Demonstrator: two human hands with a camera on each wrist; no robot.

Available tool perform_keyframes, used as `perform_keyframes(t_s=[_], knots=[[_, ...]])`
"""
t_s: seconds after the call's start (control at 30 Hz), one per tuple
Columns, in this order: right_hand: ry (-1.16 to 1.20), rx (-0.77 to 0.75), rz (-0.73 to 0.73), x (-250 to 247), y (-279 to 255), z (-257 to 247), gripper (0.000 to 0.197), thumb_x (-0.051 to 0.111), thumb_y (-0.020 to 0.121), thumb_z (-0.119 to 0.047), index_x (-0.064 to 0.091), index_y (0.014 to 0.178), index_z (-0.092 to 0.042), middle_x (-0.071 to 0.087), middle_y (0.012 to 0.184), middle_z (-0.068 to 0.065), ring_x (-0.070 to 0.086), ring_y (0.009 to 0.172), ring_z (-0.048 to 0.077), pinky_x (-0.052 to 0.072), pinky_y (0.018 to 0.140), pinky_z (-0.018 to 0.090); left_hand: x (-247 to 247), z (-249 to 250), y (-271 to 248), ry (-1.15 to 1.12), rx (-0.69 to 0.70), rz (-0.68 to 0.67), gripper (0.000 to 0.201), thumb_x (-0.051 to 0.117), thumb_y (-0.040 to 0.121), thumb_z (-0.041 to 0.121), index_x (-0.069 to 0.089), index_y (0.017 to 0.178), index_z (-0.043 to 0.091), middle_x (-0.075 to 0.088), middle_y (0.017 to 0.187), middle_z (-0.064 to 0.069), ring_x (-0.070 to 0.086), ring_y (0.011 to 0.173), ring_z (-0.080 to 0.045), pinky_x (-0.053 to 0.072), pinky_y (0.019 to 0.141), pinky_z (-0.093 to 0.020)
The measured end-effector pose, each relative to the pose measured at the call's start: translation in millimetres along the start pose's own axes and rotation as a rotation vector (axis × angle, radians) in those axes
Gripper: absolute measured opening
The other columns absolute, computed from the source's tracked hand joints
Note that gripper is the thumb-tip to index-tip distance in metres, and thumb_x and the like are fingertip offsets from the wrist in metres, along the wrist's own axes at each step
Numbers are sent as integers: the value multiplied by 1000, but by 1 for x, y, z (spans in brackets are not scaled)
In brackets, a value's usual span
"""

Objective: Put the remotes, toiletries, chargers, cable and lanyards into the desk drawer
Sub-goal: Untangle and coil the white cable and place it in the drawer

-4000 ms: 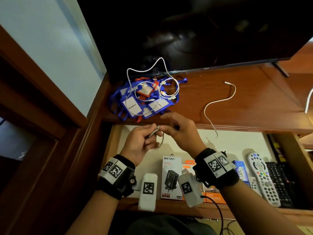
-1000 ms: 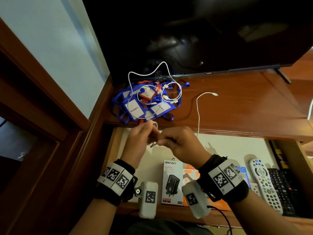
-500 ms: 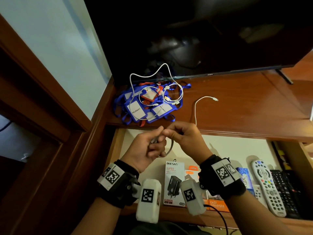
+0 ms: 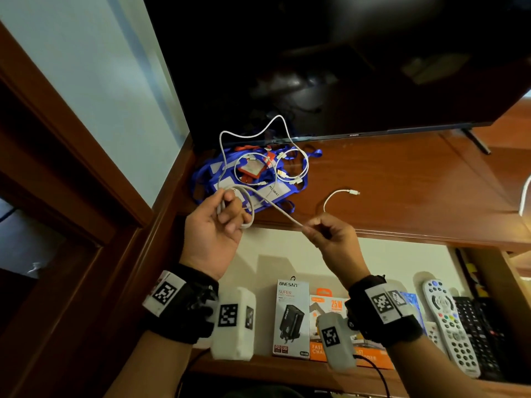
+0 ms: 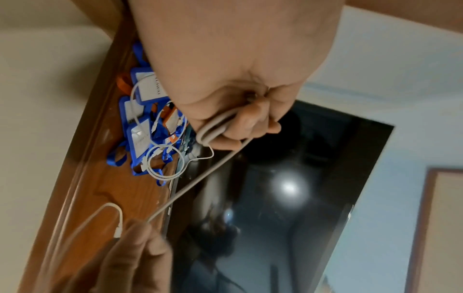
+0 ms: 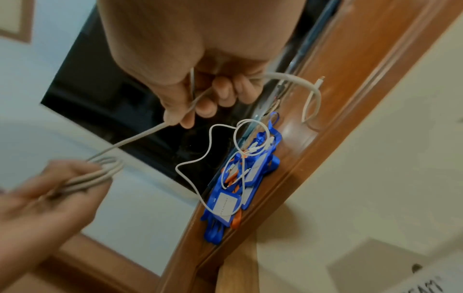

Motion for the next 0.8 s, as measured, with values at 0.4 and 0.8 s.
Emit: perform_keyframes(t_s=[0.4, 0.8], knots=[[-391, -273, -347, 36, -7, -39, 6, 68, 79, -16, 74, 80, -16, 71, 80, -8, 59, 75, 4, 44, 63, 21, 11, -15, 1, 641, 225, 35, 33, 36, 101, 19, 57, 77, 11, 64, 69, -8, 62, 74, -24, 47, 80, -36], [-223, -343, -11, 16, 6, -56, 38, 76, 72, -37, 54, 76, -6, 55, 58, 3, 49, 49, 20, 39, 46, 26, 5, -39, -7, 783, -127, -59, 31, 42, 98, 18, 61, 78, 5, 47, 48, -7, 45, 45, -18, 42, 57, -27]])
Point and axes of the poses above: each hand's wrist, its own y-axis towards the middle knuckle, its own x-axis out of the palm, z = x × y, the point moved 5 cm from there along y, towards the middle knuckle
